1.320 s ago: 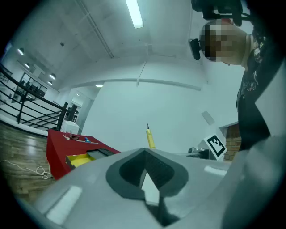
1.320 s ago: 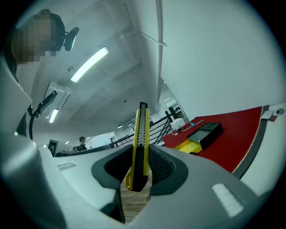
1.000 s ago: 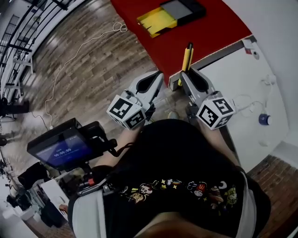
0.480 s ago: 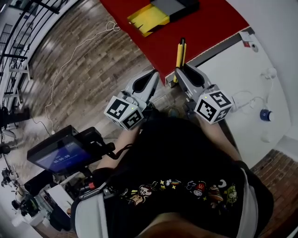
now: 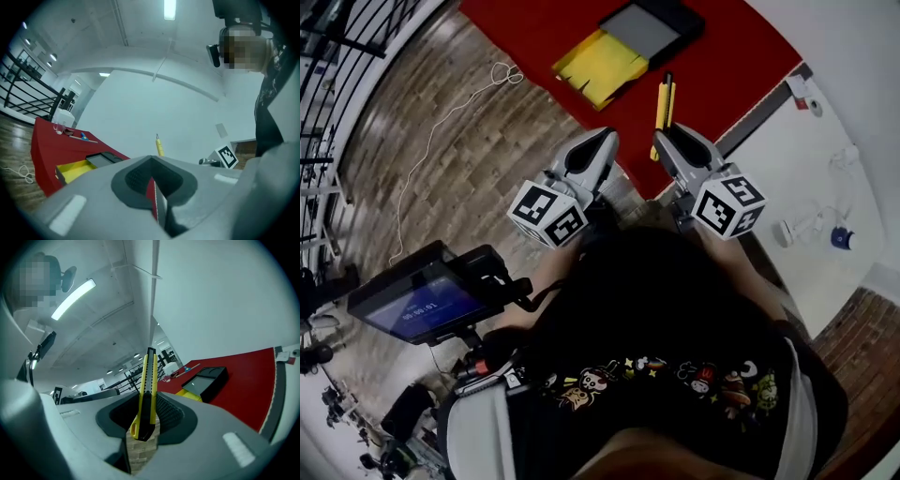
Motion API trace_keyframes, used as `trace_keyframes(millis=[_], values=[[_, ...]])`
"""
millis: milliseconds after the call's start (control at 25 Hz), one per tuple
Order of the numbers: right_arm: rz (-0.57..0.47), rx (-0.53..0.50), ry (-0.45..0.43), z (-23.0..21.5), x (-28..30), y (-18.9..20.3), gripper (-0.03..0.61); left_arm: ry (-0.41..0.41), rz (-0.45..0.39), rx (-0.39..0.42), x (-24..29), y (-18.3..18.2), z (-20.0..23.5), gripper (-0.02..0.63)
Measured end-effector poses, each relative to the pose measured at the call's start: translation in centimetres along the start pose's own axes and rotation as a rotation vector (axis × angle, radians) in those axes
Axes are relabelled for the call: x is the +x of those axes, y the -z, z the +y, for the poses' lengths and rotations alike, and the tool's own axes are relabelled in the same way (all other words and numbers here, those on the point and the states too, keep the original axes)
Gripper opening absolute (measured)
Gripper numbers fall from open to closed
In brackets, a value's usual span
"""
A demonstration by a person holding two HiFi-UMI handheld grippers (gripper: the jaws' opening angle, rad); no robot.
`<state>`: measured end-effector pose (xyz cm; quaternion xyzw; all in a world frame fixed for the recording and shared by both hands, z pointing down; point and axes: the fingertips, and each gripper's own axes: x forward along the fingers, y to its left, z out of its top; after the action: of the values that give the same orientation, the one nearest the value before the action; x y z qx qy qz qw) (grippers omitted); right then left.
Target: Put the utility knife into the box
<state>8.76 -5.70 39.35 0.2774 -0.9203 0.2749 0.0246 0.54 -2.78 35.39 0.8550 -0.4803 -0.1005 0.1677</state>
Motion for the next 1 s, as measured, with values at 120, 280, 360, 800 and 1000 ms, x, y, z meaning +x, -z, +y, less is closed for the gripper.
trace_keyframes(millis=[120,280,360,800,1000], values=[[-0.002,0.030,0.090,0.7,7.5,-2.3,0.140,0.077,0.048,-0.013,1.1,-4.8,7.1,0.002],[0.013,0.079,0.228,-0.5,15.9,-2.6,0.141,0.189,0.118,-0.044,2.9,-7.3,15.8,0.002],[0.014,0.103,0.275,-1.7,18.6,-2.6,0.141,0.222,0.152,-0.046,4.2,-7.2,18.9,0.002],[0.117,0.040,0.347,-7.3,23.3,0.0,0.140,0.223,0.197,-0.077,6.1,-5.0,21.3,0.002],[0.222,0.025,0.362,-10.9,26.0,3.0,0.140,0.174,0.249,-0.043,6.6,-3.0,23.8,0.002]])
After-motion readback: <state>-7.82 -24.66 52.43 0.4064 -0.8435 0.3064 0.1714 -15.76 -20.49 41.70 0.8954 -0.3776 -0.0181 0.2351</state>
